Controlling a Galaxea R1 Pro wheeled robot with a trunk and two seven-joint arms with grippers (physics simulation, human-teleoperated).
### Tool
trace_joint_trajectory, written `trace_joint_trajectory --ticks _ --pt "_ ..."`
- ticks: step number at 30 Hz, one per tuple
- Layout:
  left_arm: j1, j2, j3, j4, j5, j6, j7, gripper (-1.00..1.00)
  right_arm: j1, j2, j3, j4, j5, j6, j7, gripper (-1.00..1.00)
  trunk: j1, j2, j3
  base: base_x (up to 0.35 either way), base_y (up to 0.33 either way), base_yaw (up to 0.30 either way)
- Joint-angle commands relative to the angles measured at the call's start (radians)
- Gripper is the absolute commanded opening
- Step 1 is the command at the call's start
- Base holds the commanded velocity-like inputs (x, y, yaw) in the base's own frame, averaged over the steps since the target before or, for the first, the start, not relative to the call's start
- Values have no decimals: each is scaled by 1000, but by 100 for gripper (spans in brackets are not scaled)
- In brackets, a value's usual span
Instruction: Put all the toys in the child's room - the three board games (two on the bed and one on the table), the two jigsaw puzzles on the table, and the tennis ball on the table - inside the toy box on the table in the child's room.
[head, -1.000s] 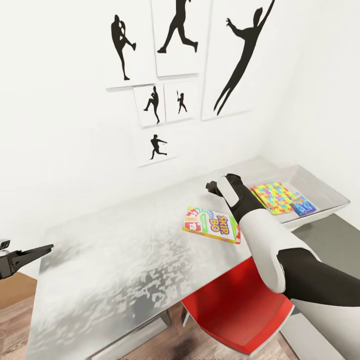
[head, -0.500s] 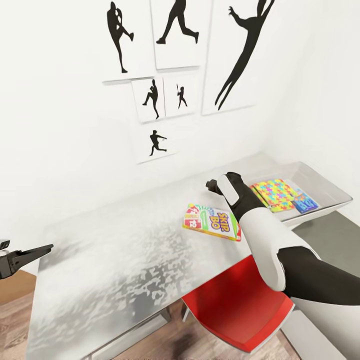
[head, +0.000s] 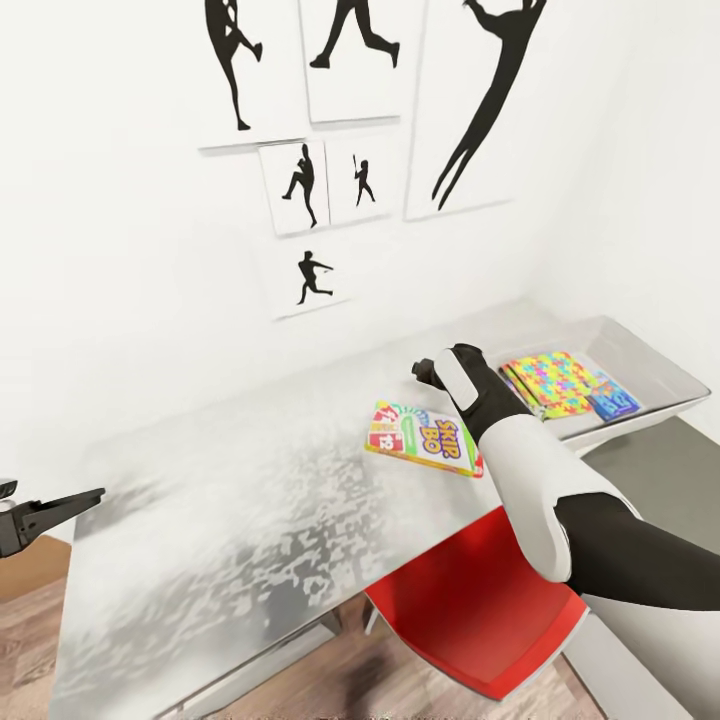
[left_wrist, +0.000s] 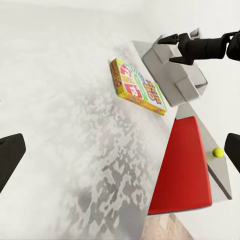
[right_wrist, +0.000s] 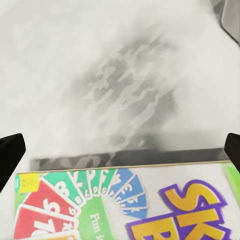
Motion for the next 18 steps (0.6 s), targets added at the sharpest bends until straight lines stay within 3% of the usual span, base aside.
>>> trace_joint_trajectory --ticks 1,18 --pt "-1 0 2 0 -1 11 -4 100 -1 -1 4 -1 -10 2 -9 100 0 -2 -3 0 0 0" --pt "-1 0 16 0 -1 11 -4 100 -5 -1 4 -3 -10 2 -9 100 0 -2 -31 0 0 0"
